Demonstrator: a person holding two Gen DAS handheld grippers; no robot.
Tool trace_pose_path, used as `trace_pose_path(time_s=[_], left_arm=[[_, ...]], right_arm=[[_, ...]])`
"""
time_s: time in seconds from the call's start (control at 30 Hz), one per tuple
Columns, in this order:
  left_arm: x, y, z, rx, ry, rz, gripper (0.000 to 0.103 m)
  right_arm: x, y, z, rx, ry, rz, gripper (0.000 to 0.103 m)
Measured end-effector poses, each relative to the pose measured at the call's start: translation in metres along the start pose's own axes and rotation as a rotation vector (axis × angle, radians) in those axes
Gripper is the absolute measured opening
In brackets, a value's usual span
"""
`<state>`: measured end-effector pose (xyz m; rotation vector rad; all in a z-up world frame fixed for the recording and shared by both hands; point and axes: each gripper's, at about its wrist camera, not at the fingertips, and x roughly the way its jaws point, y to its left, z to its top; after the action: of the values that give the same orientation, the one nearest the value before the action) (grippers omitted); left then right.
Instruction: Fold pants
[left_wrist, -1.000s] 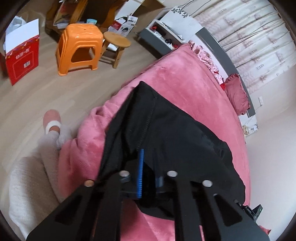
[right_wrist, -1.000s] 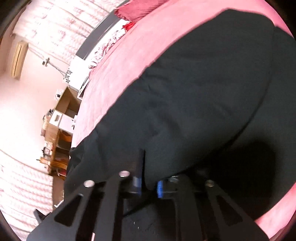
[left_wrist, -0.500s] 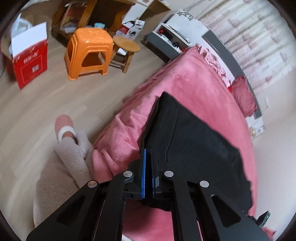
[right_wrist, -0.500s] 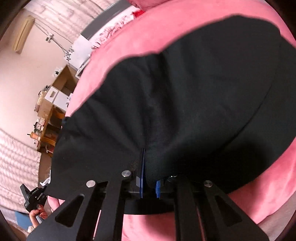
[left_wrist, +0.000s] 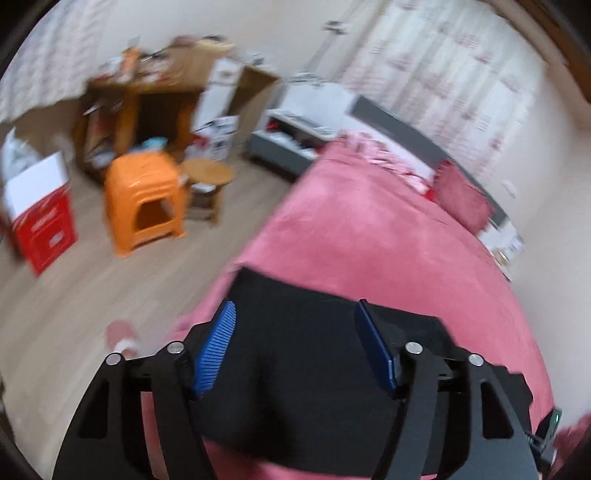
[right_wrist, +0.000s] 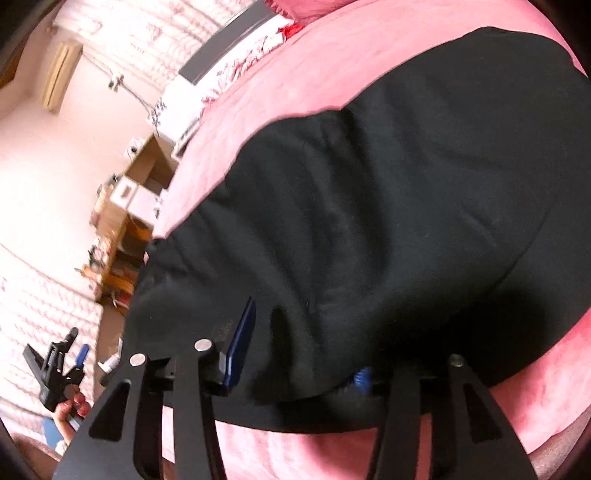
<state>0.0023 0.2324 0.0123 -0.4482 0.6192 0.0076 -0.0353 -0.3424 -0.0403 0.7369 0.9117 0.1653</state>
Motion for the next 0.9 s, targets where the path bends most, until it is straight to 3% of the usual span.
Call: trace_pose_path(time_s=[0.13,0.23,0.3,0.37,0.5,0.67,0.73,0.77,0.9], left_arm=[[0.048,-0.059,-0.019,0.113,0.097,-0.118,0.07],[0.089,-0.084,-0.041,0.161,0.182,-0.163,0.07],[0.113,-0.09,-0.052,0.186,0.247,-0.161,0.07],[0.132,-0.095,-0.065,0.23,0.298,-0.103,0.07],[0.129,-0.103,-0.084,0.404,0.264,-0.086,0.072],[0.132,-0.104,-0.088,0.448,0.255,-0.094,0.084],[0.13,-0.104,-0.092,0.461,0.254,-0.093,0.087],[0.13,-0.104,-0.092,0.461,0.254,-0.094,0.087],[0.131,-0.101,-0.093,0.448,0.254,-0.108,0.087]], right_arm=[[-0.018,-0.033,0.018,0.174,-0.082,0.048,0.046],[-0.037,-0.061,0.037,0.229,-0.165,0.007,0.047],[-0.049,-0.083,0.052,0.267,-0.216,-0.018,0.047],[-0.058,-0.102,0.065,0.306,-0.257,-0.025,0.046],[-0.074,-0.14,0.094,0.354,-0.327,-0.065,0.045],[-0.08,-0.172,0.122,0.423,-0.373,-0.074,0.034],[-0.086,-0.186,0.129,0.46,-0.399,-0.088,0.016],[-0.087,-0.19,0.132,0.468,-0.394,-0.099,0.012],[-0.109,-0.176,0.137,0.396,-0.401,-0.111,0.007]])
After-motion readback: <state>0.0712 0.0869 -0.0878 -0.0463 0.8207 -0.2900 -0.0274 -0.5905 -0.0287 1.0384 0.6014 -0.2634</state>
